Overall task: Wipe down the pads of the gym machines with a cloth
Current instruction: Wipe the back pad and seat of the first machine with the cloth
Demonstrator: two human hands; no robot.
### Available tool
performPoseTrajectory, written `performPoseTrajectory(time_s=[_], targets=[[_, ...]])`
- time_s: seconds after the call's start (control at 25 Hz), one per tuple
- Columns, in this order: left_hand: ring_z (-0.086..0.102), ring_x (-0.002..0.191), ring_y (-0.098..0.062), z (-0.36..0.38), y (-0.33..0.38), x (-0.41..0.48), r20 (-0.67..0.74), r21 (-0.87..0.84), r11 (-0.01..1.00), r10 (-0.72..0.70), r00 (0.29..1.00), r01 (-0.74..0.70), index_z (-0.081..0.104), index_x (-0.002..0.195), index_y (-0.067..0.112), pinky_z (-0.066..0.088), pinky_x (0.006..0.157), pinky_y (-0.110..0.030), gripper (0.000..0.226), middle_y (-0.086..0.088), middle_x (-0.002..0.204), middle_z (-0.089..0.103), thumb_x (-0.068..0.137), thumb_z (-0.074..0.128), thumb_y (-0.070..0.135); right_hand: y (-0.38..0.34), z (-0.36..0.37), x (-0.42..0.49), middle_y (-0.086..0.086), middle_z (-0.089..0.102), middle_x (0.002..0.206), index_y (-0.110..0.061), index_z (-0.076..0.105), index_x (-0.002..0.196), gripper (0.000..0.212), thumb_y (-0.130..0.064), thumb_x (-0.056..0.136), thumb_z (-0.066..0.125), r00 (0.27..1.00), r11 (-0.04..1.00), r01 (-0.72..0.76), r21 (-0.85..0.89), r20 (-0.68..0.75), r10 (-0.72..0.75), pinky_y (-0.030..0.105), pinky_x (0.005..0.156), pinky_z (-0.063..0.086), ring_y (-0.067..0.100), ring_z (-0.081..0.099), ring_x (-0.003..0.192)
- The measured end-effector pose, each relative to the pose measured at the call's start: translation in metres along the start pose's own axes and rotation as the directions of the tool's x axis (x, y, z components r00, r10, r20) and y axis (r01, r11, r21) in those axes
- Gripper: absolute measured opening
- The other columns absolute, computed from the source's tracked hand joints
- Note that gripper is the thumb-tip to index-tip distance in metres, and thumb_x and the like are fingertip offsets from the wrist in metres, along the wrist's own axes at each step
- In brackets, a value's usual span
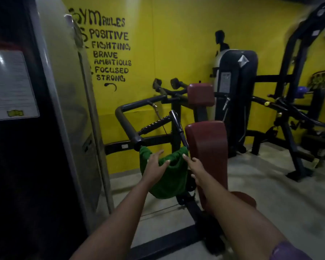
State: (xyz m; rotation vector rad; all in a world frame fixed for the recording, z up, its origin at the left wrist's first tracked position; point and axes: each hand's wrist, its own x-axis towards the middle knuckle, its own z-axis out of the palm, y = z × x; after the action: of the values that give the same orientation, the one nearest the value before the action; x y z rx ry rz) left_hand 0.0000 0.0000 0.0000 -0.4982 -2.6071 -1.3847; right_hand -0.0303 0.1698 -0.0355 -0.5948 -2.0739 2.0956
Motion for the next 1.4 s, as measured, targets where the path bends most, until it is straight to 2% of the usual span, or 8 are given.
performPoseTrajectory(time_s=[0.28,0.48,0.68,0.88,1.0,1.12,1.24,1.4], targets=[[0.035,0.135,-0.024,0.016,0.018,0.001,0.083,0.253,0.964,0.06,0.995,-0.08,0.036,0.141,0.017,0.03,0.11,-0.037,0.052,-0.009,0.145,0.038,0.093,0.053,0.025,-0.011,-0.024,-0.003,0.019,0.062,0.112,0.001,0.058,0.114,0.037,-0.029,0.093,0.055,0.959,0.99,0.136,-0.035,0.256,-0.123,0.027,0.065,0.05,0.024,0.061,0.087],[0.039,0.131,-0.024,0.019,0.063,-0.018,0.229,0.342,0.909,0.164,0.959,-0.238,0.032,0.143,0.019,0.037,0.107,-0.035,0.057,-0.007,0.149,0.031,0.091,0.052,0.008,-0.017,-0.044,-0.052,0.016,0.063,0.11,-0.01,0.055,0.121,0.03,-0.026,0.095,0.051,0.9,0.97,0.242,-0.005,0.374,-0.222,0.039,0.084,0.051,0.029,0.062,0.1],[0.03,0.139,-0.021,0.024,0.099,-0.061,0.351,0.412,0.806,0.29,0.89,-0.425,0.032,0.144,0.02,0.031,0.11,-0.032,0.067,-0.003,0.153,0.026,0.085,0.045,-0.01,-0.02,-0.09,-0.124,0.012,0.067,0.101,-0.009,0.059,0.116,0.024,-0.017,0.093,0.055,0.884,0.952,0.29,-0.101,0.409,-0.226,0.031,0.079,0.053,0.021,0.065,0.09],[0.043,0.126,-0.022,0.035,0.127,-0.111,0.523,0.428,0.686,0.343,0.78,-0.588,0.05,0.13,0.01,0.028,0.096,-0.021,0.043,-0.008,0.135,0.051,0.088,0.059,0.009,-0.008,-0.148,-0.195,0.003,0.069,0.092,-0.02,0.067,0.101,0.014,-0.019,0.087,0.064,0.9,0.829,0.394,-0.398,0.348,-0.262,0.026,0.077,0.054,0.017,0.065,0.087],[0.058,0.099,-0.027,0.062,0.125,-0.145,0.524,0.407,0.72,0.321,0.789,-0.563,0.061,0.105,0.002,0.03,0.065,-0.022,0.027,-0.015,0.104,0.063,0.083,0.067,0.016,0.013,-0.184,-0.238,-0.002,0.069,0.091,-0.023,0.07,0.099,0.018,-0.022,0.081,0.071,0.915,0.712,0.397,-0.579,0.303,-0.265,0.023,0.07,0.046,0.011,0.062,0.087],[0.056,0.087,-0.023,0.101,0.121,-0.186,0.548,0.202,0.888,0.246,0.799,-0.413,0.062,0.099,0.002,0.03,0.062,-0.025,0.018,-0.014,0.093,0.062,0.084,0.065,0.012,0.036,-0.217,-0.281,0.0,0.066,0.09,-0.017,0.07,0.101,0.022,-0.018,0.079,0.072,0.941,0.696,0.335,-0.635,0.193,-0.277,0.025,0.07,0.041,0.012,0.057,0.084],[0.05,0.074,-0.014,0.142,0.135,-0.217,0.69,-0.028,0.965,0.206,0.694,-0.26,0.054,0.082,0.015,0.036,0.06,-0.023,0.011,0.002,0.077,0.052,0.087,0.063,0.017,0.056,-0.259,-0.307,-0.002,0.066,0.094,-0.015,0.07,0.103,0.023,-0.014,0.08,0.07,0.959,0.689,0.267,-0.673,0.119,-0.255,0.024,0.073,0.045,0.011,0.058,0.087],[0.056,0.079,-0.011,0.185,0.163,-0.23,0.825,-0.151,0.986,0.163,0.541,-0.068,0.061,0.101,0.016,0.046,0.071,-0.021,0.017,0.0,0.086,0.06,0.092,0.058,0.03,0.081,-0.319,-0.324,-0.006,0.059,0.082,-0.016,0.067,0.091,0.018,-0.014,0.075,0.075,0.97,0.687,0.183,-0.703,0.017,-0.242,0.015,0.06,0.038,0.01,0.053,0.081]])
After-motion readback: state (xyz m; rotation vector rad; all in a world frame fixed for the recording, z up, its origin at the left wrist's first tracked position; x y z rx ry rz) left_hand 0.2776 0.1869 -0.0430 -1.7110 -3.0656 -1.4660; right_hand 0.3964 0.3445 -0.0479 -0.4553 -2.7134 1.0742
